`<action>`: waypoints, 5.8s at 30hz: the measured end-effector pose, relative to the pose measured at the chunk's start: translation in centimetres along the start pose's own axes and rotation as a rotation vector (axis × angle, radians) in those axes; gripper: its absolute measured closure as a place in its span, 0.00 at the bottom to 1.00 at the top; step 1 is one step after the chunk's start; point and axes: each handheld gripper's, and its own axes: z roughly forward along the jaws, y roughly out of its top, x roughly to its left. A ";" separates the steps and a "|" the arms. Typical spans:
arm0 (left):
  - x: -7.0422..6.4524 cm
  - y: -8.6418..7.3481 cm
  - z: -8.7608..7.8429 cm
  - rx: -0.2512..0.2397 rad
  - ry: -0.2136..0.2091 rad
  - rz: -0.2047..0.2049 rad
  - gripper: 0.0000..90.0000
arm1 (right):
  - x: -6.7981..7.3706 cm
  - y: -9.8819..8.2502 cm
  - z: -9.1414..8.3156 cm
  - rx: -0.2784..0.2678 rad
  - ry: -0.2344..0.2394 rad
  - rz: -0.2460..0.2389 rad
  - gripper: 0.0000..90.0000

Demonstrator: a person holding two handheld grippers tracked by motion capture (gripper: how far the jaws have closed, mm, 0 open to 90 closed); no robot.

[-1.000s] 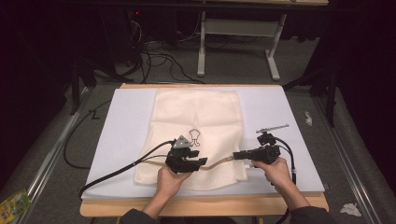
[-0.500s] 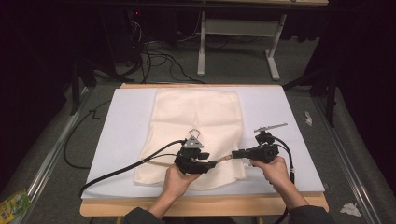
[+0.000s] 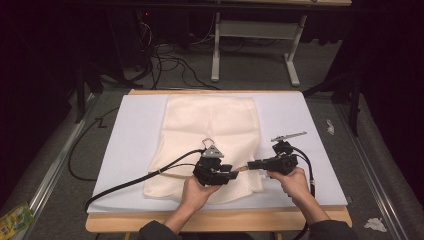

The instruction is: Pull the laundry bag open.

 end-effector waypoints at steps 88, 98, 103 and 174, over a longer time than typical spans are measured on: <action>1.6 -0.7 1.5 -0.125 -0.150 -0.175 0.96 | 0.9 -0.2 1.4 -0.018 0.029 -0.036 0.93; 1.4 -0.5 1.5 -0.100 -0.125 -0.132 0.97 | 1.1 -0.3 1.4 0.011 0.001 -0.060 0.92; 1.3 -0.5 1.4 -0.092 -0.109 -0.116 0.97 | 1.1 -0.4 1.4 0.021 -0.005 -0.064 0.93; 1.4 -1.0 -0.3 -0.031 0.024 -0.024 0.97 | 0.0 -1.8 0.3 0.008 -0.059 -0.061 0.95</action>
